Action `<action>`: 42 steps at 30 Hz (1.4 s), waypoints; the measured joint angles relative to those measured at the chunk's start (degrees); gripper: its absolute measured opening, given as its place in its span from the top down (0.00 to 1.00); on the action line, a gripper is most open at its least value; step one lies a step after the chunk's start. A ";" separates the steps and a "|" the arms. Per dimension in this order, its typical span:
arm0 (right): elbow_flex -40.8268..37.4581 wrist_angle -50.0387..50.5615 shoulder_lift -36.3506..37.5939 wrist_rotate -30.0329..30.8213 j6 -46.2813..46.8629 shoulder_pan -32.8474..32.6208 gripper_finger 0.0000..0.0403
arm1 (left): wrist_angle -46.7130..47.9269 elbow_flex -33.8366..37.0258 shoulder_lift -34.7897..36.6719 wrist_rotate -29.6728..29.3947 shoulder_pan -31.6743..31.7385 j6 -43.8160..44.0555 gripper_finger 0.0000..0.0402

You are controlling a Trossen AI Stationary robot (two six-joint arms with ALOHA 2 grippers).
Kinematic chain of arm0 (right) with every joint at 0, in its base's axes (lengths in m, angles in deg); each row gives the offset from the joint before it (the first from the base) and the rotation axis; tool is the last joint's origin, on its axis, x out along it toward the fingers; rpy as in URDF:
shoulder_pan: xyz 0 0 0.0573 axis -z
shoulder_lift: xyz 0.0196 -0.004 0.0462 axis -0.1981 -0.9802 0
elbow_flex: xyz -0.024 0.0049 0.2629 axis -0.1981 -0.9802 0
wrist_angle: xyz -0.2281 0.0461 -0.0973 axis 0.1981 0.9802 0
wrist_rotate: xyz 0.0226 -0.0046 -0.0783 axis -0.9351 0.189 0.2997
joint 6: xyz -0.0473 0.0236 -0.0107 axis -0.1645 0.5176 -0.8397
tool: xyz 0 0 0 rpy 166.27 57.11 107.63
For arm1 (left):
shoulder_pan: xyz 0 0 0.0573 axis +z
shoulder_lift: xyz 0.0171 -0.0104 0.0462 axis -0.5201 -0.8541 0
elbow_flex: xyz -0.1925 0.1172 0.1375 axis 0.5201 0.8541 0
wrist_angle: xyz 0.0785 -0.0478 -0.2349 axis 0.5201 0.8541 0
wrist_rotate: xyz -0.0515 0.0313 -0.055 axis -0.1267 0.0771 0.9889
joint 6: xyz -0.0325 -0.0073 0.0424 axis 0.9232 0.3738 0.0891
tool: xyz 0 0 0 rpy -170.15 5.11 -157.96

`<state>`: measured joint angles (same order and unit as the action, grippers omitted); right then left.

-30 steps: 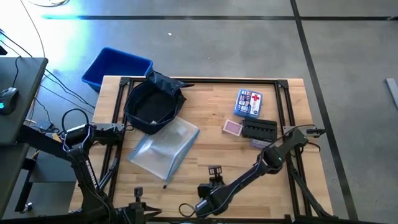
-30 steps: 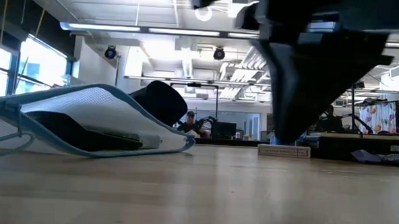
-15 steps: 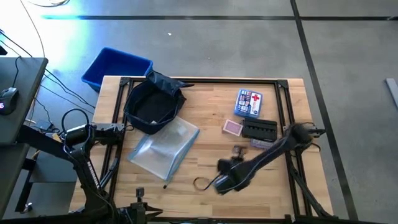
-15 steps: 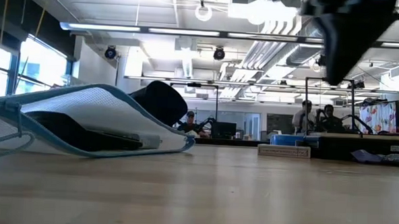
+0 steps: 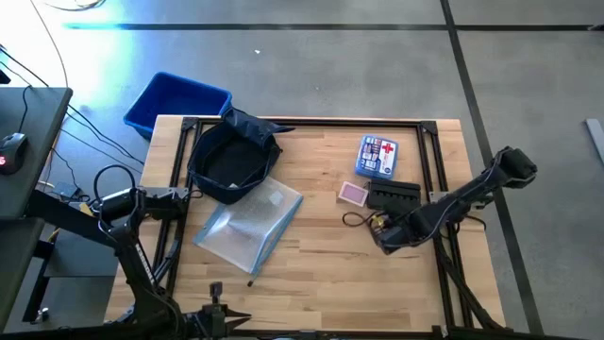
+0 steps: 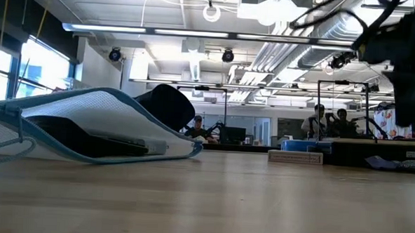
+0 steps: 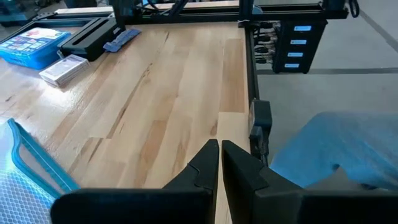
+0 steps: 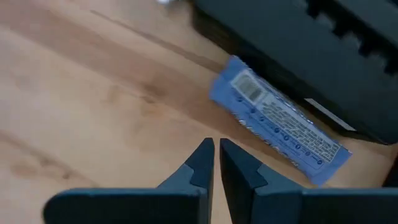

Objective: Unpack backpack
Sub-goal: Put the purple granola bar into the transparent zip bag

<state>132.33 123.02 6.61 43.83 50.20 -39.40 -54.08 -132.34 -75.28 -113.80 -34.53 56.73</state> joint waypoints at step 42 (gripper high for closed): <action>-10.50 -19.87 -0.04 2.73 -6.09 6.58 0.99 | -0.50 0.00 0.02 2.26 0.46 -1.49 1.00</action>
<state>121.84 103.15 6.57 46.56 44.11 -32.81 -54.58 -132.34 -75.26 -111.53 -34.07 55.24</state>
